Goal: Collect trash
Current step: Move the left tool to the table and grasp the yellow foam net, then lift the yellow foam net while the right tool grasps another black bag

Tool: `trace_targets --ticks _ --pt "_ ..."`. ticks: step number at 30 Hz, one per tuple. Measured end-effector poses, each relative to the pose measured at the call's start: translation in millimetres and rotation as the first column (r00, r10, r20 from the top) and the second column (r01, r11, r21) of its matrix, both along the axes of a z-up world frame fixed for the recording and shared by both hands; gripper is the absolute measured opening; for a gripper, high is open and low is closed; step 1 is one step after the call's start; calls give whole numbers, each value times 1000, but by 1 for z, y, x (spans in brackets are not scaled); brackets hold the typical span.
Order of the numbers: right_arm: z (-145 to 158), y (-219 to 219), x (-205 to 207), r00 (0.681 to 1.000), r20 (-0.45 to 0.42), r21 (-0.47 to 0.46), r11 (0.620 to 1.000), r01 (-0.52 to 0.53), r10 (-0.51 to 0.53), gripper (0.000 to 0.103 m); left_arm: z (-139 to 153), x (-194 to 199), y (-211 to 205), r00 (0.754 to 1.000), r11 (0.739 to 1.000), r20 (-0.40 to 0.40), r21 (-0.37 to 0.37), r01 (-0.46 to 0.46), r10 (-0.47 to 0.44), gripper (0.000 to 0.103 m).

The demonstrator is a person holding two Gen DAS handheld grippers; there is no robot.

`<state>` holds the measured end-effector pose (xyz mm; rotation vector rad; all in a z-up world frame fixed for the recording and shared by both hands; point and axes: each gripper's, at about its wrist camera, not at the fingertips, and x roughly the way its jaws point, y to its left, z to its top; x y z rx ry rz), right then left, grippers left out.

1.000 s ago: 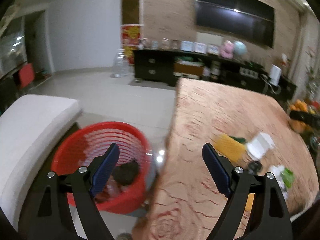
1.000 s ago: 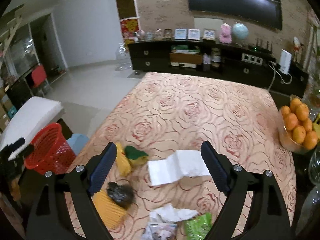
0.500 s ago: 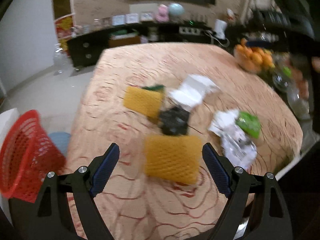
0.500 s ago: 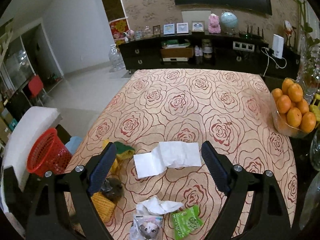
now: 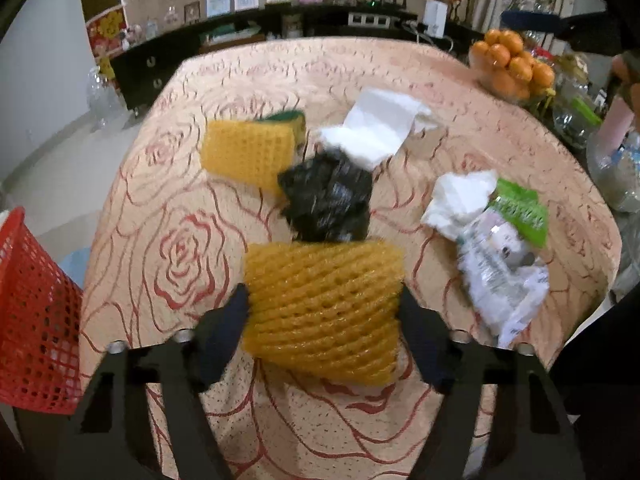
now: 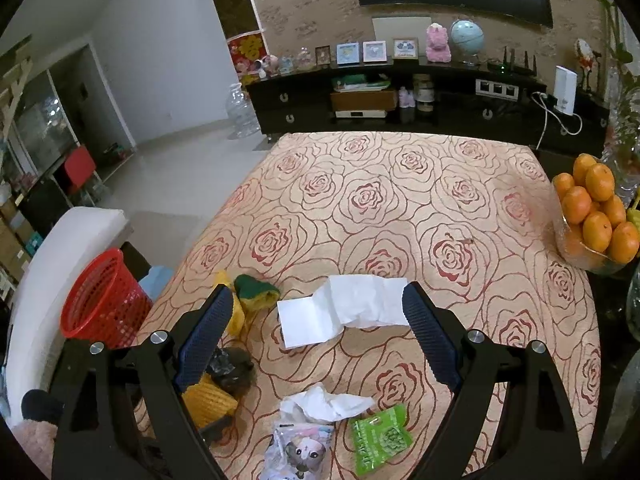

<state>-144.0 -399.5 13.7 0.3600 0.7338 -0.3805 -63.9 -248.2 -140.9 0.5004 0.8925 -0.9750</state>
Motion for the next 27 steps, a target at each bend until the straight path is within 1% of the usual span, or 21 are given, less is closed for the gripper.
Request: trace_targets --ticks 1,3,4,5,6,7,10,12,17,19,23,27 --pt "-1 1 1 1000 -2 4 1000 -5 5 84 -3 1 0 1000 1000 -1 6 -6 6 57" --pt "-2 2 2 1000 -5 8 1000 -13 13 84 -3 4 3 1000 1000 6 2 -16 16 48" --pt "-4 3 3 1000 -8 8 1000 -19 19 84 -2 4 4 1000 1000 4 1 -18 18 45" --pt "-4 4 4 1000 -10 8 1000 -24 24 84 0 6 6 1000 1000 -3 -1 -20 20 40" --pt "-6 6 6 999 -14 8 999 -32 32 84 1 7 8 1000 1000 -7 -1 -24 24 37" --pt "-7 7 7 999 -17 9 999 -36 36 84 1 8 10 1000 1000 -9 -2 -25 25 36" --pt "-14 10 12 998 -31 17 998 -53 53 84 9 8 17 1000 999 10 -15 -29 29 36" --pt "-19 14 16 997 -43 24 997 -68 69 84 19 9 25 999 999 29 -38 -37 38 35" --pt "-32 29 27 990 -71 27 993 -117 118 84 46 19 46 993 991 67 -99 -89 96 35" --pt "-39 36 33 986 -86 29 990 -141 143 84 56 25 57 988 985 79 -126 -120 131 35" --pt "-58 57 47 971 -135 14 981 -195 195 84 81 39 79 968 962 116 -184 -200 223 35" --pt "-75 78 60 953 -178 -22 968 -251 244 84 95 48 92 954 942 112 -224 -249 279 35"
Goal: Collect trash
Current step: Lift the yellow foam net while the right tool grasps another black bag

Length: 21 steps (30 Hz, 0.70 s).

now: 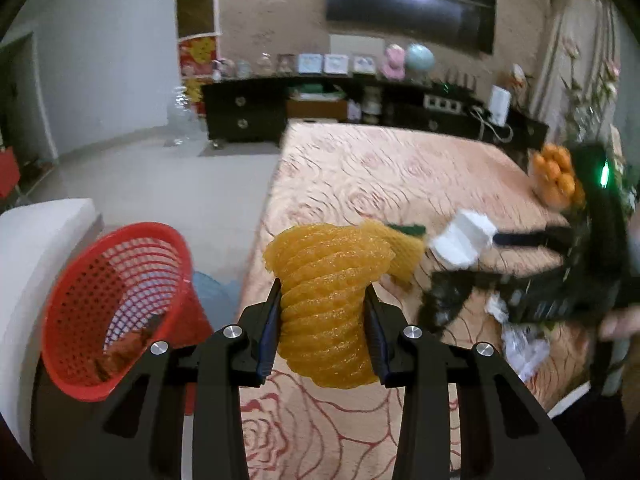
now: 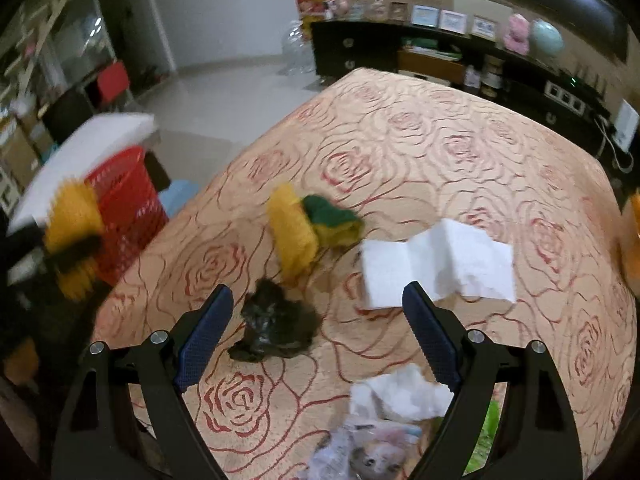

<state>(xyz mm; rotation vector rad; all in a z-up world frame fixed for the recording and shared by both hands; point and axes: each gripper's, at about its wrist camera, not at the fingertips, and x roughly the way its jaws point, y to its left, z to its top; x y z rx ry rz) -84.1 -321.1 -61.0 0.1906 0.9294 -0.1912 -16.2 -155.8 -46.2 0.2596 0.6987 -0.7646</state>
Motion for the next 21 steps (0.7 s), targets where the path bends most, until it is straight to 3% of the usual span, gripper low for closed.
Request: trace_targets --ticks 4,10,15,21 --pt "-19 13 11 999 -44 -32 999 -24 22 83 9 4 8 999 999 21 -11 -39 39 36" --pt "-42 16 20 994 -110 -38 999 -33 29 67 17 9 17 996 996 33 -17 -82 83 35" --pt "-43 22 23 993 -110 -42 997 -58 53 47 20 13 22 993 994 35 -26 -109 110 35" --pt "-39 28 25 991 -107 -35 996 -87 83 34 23 14 30 989 990 42 -32 -137 138 36"
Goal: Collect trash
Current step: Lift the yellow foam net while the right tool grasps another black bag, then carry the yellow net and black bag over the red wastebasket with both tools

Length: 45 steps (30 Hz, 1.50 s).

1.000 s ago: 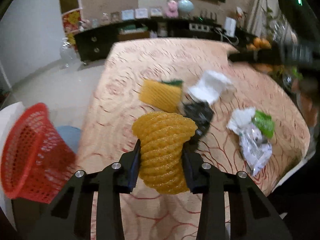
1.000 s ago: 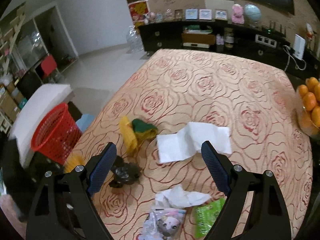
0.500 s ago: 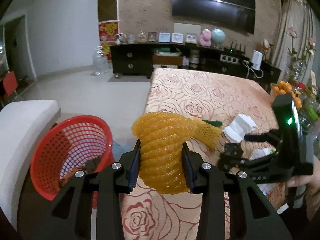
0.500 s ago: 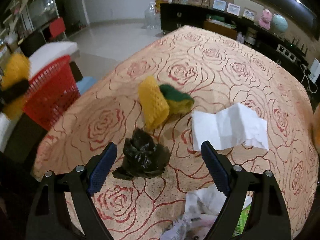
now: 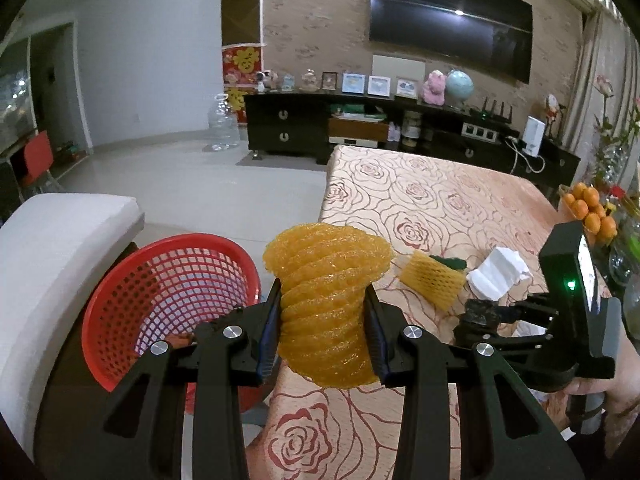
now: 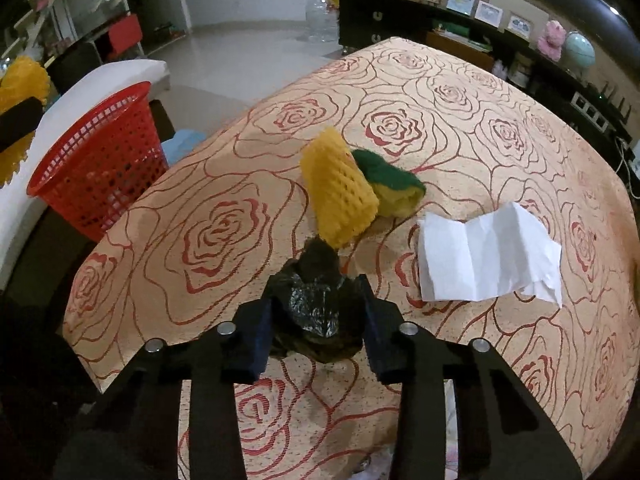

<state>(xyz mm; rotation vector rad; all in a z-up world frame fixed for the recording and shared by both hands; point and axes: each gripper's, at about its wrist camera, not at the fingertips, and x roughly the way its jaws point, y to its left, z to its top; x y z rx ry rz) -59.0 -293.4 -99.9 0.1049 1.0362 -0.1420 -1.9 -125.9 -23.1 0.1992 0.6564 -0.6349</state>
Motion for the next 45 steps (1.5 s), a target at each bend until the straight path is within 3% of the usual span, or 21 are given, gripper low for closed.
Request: trace_targets --ticks 10,18,25,29,31,38,45 --pt "45 -1 0 992 125 -23 999 34 -31 34 14 6 15 997 997 41 -18 -70 71 36" --pt "96 -6 3 962 264 -27 996 86 -76 34 50 21 41 981 986 99 -45 -162 166 36" --pt "118 -16 14 939 322 -8 991 132 -122 34 83 49 52 959 977 184 -24 -214 214 36" --pt "125 -20 24 930 340 -10 988 154 -141 34 77 61 65 955 968 160 -68 -242 250 36" --pt "128 -15 28 927 349 -19 988 152 -136 34 68 66 68 955 965 138 -54 -256 261 35" --pt "141 13 61 932 357 -32 996 85 -68 34 67 76 93 947 954 115 -73 -292 299 36" --pt "154 54 111 932 358 26 997 -72 58 34 51 92 112 937 939 60 -43 -342 344 36"
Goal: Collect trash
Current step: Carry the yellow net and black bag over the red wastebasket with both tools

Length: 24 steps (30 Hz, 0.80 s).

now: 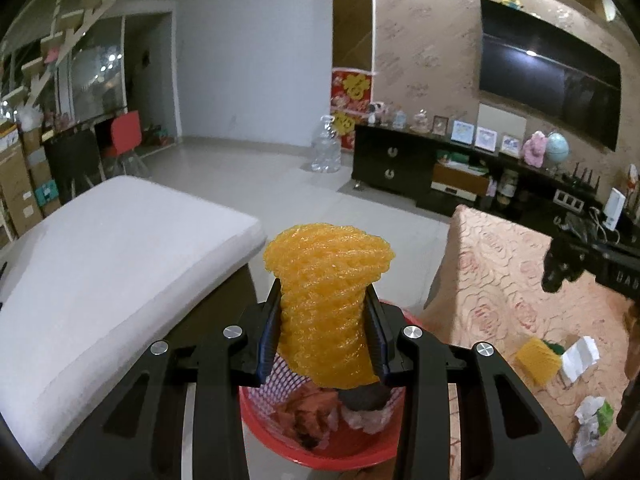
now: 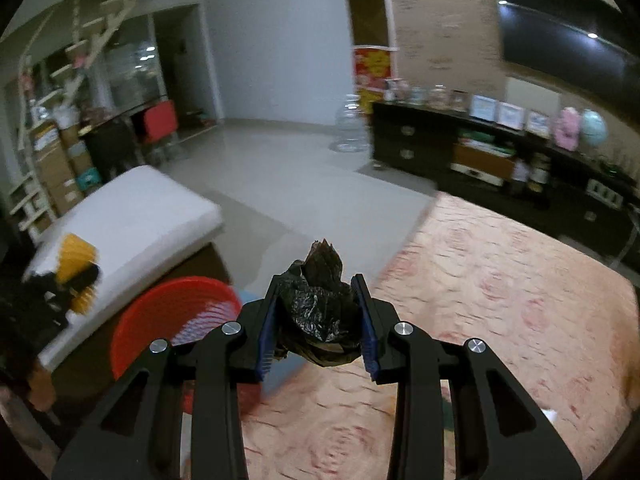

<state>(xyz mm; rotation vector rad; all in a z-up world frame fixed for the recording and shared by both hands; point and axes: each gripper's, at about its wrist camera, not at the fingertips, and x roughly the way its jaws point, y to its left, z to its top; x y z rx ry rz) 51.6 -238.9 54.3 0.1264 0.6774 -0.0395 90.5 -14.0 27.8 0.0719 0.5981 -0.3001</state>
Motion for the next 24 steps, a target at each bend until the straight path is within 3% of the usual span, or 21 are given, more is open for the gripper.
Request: trace_targets --ticks 11,24 --pt "-23 47 33 986 -48 60 986 -154 157 34 -40 20 10 993 998 -115 46 -35 40 36" --pt "-65 84 54 958 -165 90 971 -223 235 34 -73 26 1 982 992 -187 122 -14 36 36"
